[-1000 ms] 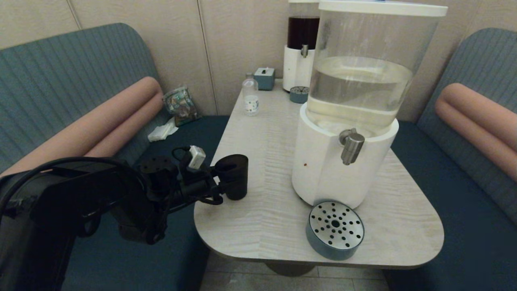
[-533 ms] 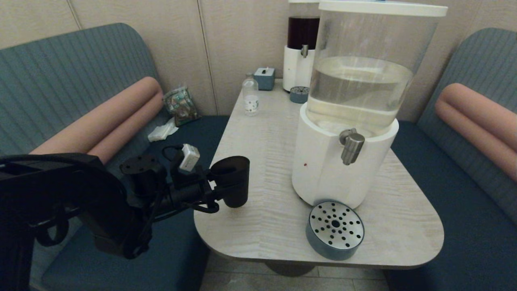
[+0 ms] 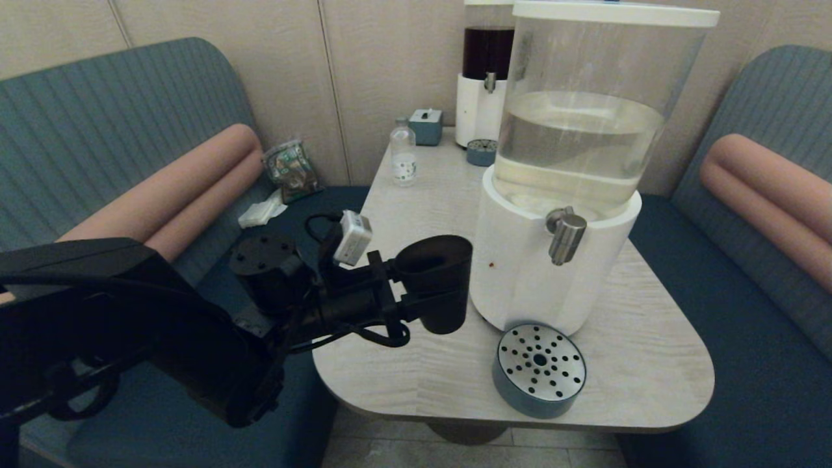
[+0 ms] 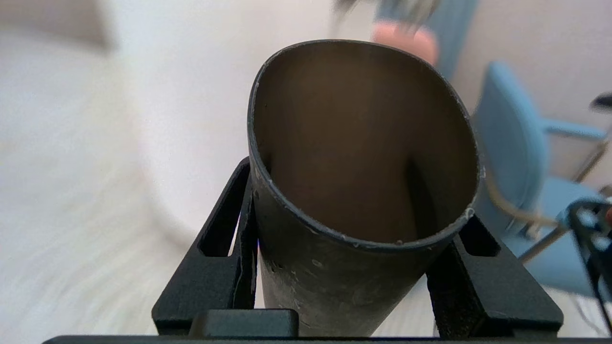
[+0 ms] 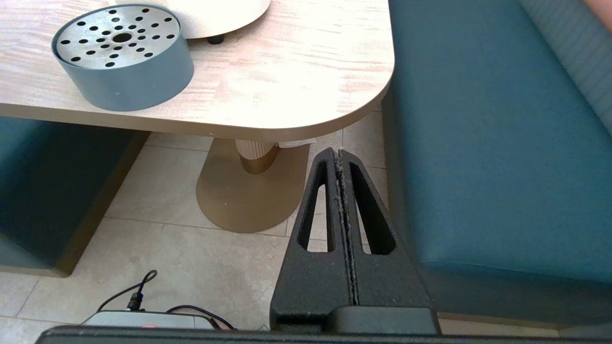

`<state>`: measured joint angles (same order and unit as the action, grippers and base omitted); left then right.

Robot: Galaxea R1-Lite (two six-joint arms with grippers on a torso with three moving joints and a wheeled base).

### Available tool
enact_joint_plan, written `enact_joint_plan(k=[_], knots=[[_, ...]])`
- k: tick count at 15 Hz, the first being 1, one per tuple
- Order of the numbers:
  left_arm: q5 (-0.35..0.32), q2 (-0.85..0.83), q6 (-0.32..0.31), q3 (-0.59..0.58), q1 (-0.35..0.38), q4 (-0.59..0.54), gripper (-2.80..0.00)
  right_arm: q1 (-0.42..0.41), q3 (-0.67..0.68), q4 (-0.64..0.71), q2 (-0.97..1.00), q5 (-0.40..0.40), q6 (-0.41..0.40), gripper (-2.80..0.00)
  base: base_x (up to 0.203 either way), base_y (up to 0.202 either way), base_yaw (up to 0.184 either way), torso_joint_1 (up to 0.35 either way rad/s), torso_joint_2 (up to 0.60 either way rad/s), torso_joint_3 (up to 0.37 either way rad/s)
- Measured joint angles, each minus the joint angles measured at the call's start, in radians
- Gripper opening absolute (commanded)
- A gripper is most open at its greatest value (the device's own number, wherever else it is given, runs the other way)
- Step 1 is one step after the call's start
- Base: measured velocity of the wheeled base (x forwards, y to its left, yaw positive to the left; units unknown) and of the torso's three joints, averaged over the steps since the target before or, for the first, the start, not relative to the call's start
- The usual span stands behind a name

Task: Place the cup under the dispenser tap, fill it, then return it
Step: Place it under the water dispenser

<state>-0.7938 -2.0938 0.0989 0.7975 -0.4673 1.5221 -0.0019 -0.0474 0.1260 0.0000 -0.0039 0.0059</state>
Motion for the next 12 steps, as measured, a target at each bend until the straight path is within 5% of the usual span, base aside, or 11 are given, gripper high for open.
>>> enact_joint_plan(k=[12], knots=[[0.113, -0.267, 0.046, 0.266, -0.216, 0.0, -2.8, 0.001, 0.0, 0.0, 0.0, -0.001, 0.0, -2.8, 0.0, 0.0, 0.0, 0.0, 0.0, 0.0]])
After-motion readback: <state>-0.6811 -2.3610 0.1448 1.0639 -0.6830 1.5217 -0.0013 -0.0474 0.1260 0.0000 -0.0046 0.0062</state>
